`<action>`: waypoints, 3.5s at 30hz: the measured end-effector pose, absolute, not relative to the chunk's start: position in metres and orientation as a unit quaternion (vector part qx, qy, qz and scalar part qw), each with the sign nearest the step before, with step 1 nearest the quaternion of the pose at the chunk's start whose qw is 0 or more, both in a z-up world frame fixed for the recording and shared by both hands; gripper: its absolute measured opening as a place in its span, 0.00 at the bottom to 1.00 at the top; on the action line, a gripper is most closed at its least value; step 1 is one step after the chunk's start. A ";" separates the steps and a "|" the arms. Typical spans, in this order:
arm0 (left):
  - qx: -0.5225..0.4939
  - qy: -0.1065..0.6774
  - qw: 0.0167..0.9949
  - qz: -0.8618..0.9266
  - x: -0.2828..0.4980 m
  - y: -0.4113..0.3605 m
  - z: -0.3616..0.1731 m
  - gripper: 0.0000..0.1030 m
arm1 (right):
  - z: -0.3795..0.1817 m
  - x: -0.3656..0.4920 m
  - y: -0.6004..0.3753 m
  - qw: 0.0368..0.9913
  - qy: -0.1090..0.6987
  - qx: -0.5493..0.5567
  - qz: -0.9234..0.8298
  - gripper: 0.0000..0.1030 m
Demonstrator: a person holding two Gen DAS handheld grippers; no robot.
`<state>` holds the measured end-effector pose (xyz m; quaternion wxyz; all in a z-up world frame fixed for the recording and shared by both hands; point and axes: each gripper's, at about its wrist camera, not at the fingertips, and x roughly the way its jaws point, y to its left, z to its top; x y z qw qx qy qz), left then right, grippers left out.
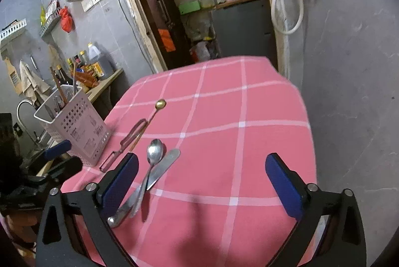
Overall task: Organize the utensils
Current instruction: 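Close the left gripper on the metal peeler while the right gripper grasps the silver spoon, then lift the peeler and spoon, carry them over the white caddy and release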
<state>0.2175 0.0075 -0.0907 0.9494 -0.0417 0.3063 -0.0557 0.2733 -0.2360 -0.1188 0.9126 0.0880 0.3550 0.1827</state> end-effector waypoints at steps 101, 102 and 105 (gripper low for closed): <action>-0.049 0.154 0.987 -0.005 0.200 0.123 0.132 0.08 | 0.074 0.287 -0.040 0.924 0.123 0.081 0.354 0.02; -0.057 0.156 0.986 -0.005 0.203 0.128 0.129 0.08 | 0.072 0.288 -0.031 0.926 0.123 0.068 0.349 0.02; -0.101 0.163 0.981 -0.010 0.213 0.144 0.121 0.08 | 0.066 0.288 -0.015 0.934 0.123 0.036 0.334 0.02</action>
